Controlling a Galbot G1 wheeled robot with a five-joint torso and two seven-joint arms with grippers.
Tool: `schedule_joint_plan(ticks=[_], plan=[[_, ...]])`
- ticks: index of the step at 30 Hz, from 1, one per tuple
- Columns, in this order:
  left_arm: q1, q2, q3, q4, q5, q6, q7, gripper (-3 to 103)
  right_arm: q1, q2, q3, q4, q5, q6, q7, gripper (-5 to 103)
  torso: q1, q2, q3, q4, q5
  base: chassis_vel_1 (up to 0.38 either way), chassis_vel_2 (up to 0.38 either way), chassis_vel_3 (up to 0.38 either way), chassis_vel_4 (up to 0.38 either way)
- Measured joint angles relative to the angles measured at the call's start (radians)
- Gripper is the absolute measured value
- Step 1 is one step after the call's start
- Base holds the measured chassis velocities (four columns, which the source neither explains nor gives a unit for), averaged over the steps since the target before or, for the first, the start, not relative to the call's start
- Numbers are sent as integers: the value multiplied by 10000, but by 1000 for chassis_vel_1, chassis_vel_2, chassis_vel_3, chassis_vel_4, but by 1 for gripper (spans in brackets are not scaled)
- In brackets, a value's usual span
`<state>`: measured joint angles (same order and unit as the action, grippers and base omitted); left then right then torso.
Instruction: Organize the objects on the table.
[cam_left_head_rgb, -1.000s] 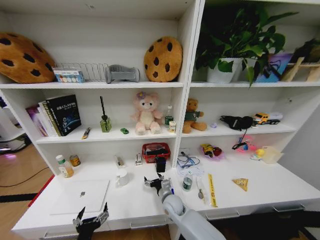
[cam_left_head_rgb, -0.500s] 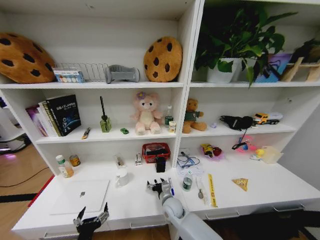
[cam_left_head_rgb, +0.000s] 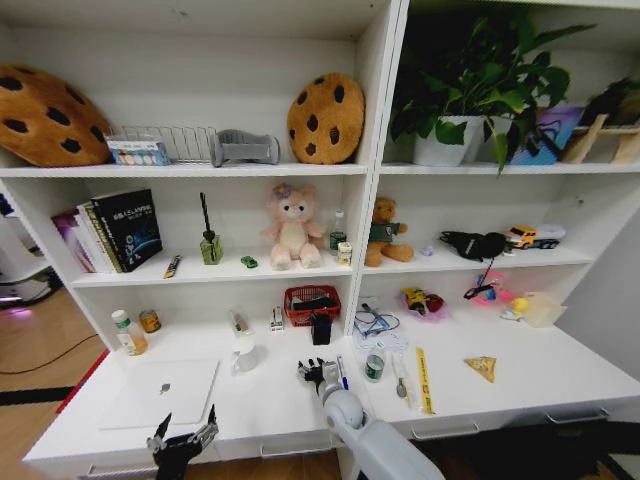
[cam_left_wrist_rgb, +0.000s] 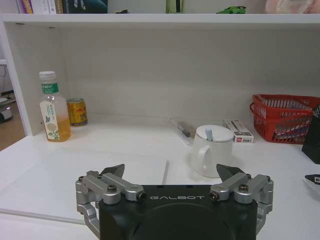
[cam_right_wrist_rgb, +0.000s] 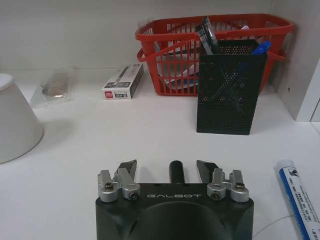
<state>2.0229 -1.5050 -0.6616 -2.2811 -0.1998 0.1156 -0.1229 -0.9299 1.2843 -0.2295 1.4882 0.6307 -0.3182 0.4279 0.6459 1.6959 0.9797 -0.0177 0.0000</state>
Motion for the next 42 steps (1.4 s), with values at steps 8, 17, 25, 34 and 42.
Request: schedule_joint_plan(ticks=[8, 17, 25, 34, 42], plan=[[-31, 9, -47, 41, 325, -144, 62, 100, 20, -11, -26, -71, 5, 5, -101, 48, 0, 0, 0, -1, 0, 0, 0, 0, 0], [-33, -109, 12, 84, 766, -322, 197, 100, -28, -101, -68, -94, -55, -122, -111, 13, 0, 0, -1, 3, 1, 0, 0, 0, 0], [-58, -110, 42, 126, 735, -325, 178, 100, -34, -156, -26, -120, -148, -126, -121, 12, -1, 1, -2, 1, 1, 0, 0, 0, 0], [-93, -112, 153, 222, 735, -277, 167, 100, -36, -540, 448, 688, -1759, 1039, -1084, 12, 3, -1, 2, 1, 1, 0, 0, 0, 0], [-139, -110, 265, 350, 848, -283, 171, 100, -112, -768, 986, 689, -4040, 3464, -2158, 12, 2, -1, 1, -1, 0, 0, 0, 0, 0]])
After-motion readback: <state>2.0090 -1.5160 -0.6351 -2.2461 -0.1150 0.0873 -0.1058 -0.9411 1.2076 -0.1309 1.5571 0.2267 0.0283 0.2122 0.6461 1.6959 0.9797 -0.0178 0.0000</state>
